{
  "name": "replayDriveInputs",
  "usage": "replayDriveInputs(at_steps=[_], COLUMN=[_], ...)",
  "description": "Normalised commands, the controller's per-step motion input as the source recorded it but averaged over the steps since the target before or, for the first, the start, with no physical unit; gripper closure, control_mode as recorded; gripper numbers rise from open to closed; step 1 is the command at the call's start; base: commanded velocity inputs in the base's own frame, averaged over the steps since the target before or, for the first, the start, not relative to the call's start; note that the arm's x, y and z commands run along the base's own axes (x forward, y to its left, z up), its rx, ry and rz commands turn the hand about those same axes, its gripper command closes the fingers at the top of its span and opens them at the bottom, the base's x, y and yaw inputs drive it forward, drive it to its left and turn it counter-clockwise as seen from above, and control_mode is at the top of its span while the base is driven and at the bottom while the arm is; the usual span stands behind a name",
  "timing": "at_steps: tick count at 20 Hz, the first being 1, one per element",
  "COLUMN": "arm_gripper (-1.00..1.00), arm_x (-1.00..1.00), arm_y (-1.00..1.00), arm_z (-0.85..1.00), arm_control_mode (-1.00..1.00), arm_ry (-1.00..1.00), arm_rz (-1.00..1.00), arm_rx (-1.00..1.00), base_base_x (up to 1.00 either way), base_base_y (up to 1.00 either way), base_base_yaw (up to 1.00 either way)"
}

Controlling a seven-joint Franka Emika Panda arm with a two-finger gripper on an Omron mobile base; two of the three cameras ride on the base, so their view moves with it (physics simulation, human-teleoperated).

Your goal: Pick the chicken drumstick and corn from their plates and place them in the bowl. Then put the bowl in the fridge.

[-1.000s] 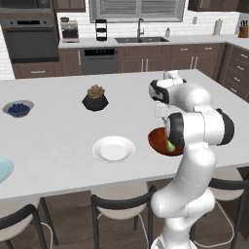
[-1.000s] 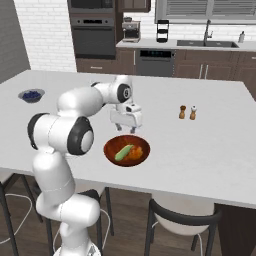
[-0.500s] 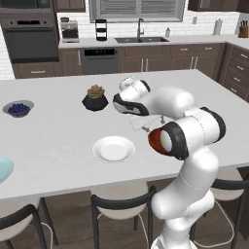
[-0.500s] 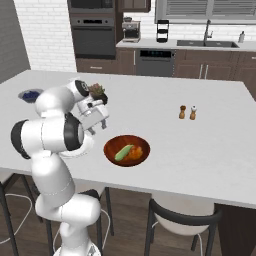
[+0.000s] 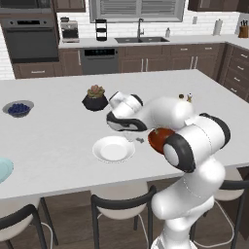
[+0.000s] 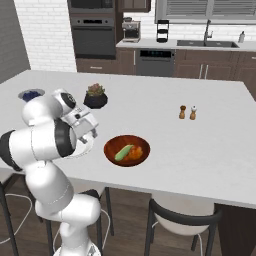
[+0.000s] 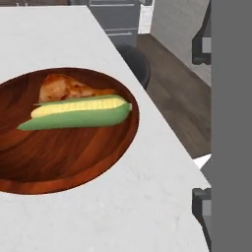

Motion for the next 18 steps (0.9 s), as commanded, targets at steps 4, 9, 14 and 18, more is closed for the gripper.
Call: replayDriveInputs(at_steps=[4, 9, 14, 18], arm_gripper=[-1.0, -1.0, -1.0, -1.0], arm_x=[0.21, 0.68, 0.59, 0.1], arm_y=[-0.11, -0.21, -0.21, 0.04], arm_z=[-0.53, -0.2, -0.07, -0.39], arm_control_mode=[-1.0, -1.0, -1.0, -1.0], arm_ry=[-0.08, 0.0, 0.01, 0.0], arm_rz=[0.02, 0.11, 0.11, 0.09], arm_rx=[0.0, 0.0, 0.0, 0.0], base_base_x=[0.0, 0.0, 0.0, 0.0], base_base_y=[0.0, 0.0, 0.0, 0.0], base_base_yaw=[0.0, 0.0, 0.0, 0.0])
